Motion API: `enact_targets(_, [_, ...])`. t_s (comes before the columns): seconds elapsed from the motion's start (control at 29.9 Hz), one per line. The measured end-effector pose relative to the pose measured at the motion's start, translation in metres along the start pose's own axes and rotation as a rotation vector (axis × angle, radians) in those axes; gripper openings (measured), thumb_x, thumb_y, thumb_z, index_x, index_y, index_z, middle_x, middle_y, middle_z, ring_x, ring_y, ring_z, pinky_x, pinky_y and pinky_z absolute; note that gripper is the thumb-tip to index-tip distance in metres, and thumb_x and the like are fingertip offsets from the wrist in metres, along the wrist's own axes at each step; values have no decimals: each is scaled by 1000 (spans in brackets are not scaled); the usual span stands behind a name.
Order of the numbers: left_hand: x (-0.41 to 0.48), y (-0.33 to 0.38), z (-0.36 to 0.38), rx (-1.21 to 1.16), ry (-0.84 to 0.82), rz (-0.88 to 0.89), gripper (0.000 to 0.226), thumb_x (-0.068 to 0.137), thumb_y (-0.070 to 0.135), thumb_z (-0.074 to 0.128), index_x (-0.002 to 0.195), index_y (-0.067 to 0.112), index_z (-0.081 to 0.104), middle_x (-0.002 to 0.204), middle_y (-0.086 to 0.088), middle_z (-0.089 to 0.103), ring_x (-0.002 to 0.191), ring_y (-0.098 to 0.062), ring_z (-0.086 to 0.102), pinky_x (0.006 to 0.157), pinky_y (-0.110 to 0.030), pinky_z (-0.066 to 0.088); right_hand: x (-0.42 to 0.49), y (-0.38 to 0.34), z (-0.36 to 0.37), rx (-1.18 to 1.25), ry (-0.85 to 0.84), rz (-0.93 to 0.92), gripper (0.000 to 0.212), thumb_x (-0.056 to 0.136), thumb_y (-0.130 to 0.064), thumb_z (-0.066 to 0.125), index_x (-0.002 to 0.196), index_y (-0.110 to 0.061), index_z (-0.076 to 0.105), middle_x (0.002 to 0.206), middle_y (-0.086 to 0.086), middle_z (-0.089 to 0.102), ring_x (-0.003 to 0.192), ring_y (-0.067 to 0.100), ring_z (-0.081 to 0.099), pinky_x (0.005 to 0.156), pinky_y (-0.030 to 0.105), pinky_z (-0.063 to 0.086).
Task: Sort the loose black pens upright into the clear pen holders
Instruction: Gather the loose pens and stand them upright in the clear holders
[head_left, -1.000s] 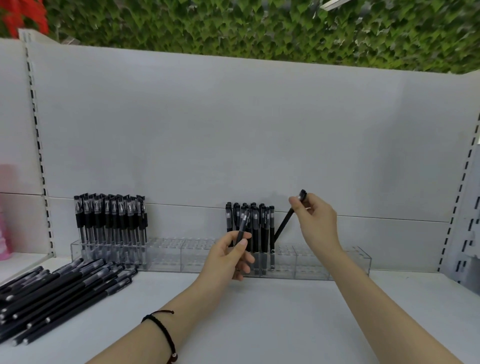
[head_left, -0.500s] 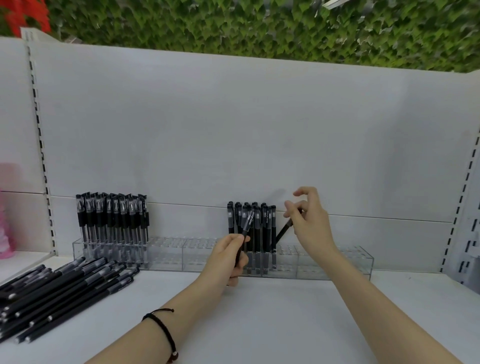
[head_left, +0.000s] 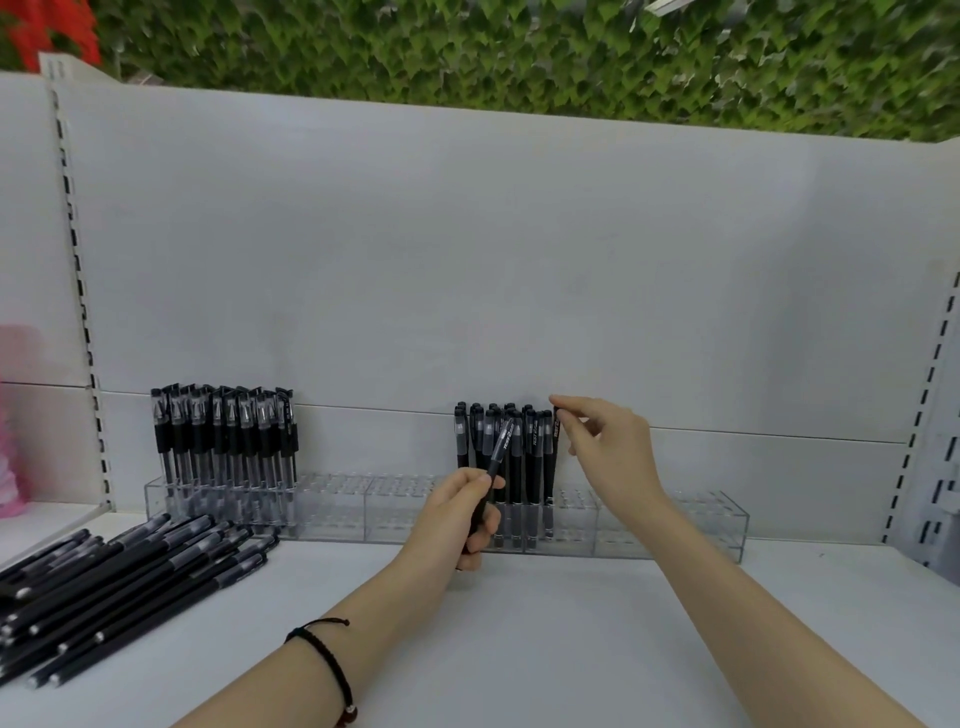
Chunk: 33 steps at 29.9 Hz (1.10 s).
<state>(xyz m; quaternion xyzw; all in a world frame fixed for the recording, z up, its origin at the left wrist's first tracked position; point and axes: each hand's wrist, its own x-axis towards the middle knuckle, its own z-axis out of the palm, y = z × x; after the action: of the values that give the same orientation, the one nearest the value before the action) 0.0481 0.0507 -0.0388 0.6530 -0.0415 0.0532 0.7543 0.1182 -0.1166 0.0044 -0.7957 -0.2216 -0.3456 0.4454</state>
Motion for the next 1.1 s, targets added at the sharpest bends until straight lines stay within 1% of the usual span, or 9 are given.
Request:
enact_targets(0.1, [2,1,2,-87,9,6,21,99,8,37,95,9,57,56,-2,52,45,-11,36,39,-20,22,-3,3,0,-37,-13,30,28,95,-16,55,118,-27,69,89,-8,63,66,3,50,72,28,49])
enact_targets(0.17, [1,3,4,-107,-2,28,22,98,2,37,96,7,58,58,-3,55,49,-12,42,41,-22,30,-5,-2,-1,4,55,31,29,95,-18,56,118,-30,67,88,-10,59,59,5,47,68,26,47])
enact_targets(0.27, [-2,2,4,-48,-54,104,19,101,4,40,102,8,59,67,-2,62,59,-13,53,51,-24,41,-7,-18,-6,107,88,20,9,91,-26,62,92,-31,70,74,-11,61,55,4,46,60,21,40])
enact_targets(0.37, [-3,-2,5,29,-96,164,15,101,8,45,110,7,56,76,-2,68,68,-13,61,61,-25,49,-9,-30,-4,186,-88,82,12,84,-34,71,78,-24,74,68,-10,66,56,-1,48,59,17,42])
enact_targets(0.54, [2,-8,4,191,-79,206,8,99,10,50,104,13,55,79,-3,71,69,-14,64,67,-25,52,-13,-34,-1,282,-261,194,12,90,-22,67,84,-12,70,51,-14,58,43,5,47,49,17,39])
enact_targets(0.64, [2,-9,-6,755,-25,376,7,99,26,51,98,26,58,82,10,66,73,-6,60,67,-19,47,-5,-32,-12,340,-73,232,8,93,-20,62,86,-19,65,69,-9,65,47,3,47,53,18,40])
enact_targets(0.74, [-6,-6,-10,1353,33,569,20,99,40,41,102,27,56,93,10,61,83,-8,56,66,-24,42,0,-27,-24,286,100,183,9,94,-21,59,87,-24,62,84,-5,67,60,4,53,60,17,42])
enact_targets(0.87, [-6,-6,-4,1554,102,676,27,99,41,34,101,23,54,97,5,60,92,-15,55,68,-26,36,-2,-22,-25,140,96,141,3,95,-22,58,93,-22,61,85,-7,66,68,15,56,61,14,42])
enact_targets(1.1, [-7,-8,-3,1632,189,680,28,99,39,33,99,22,55,97,3,60,94,-18,55,68,-28,28,-3,-24,-26,117,77,138,2,93,-24,61,91,-23,62,83,-10,65,64,14,52,64,21,43])
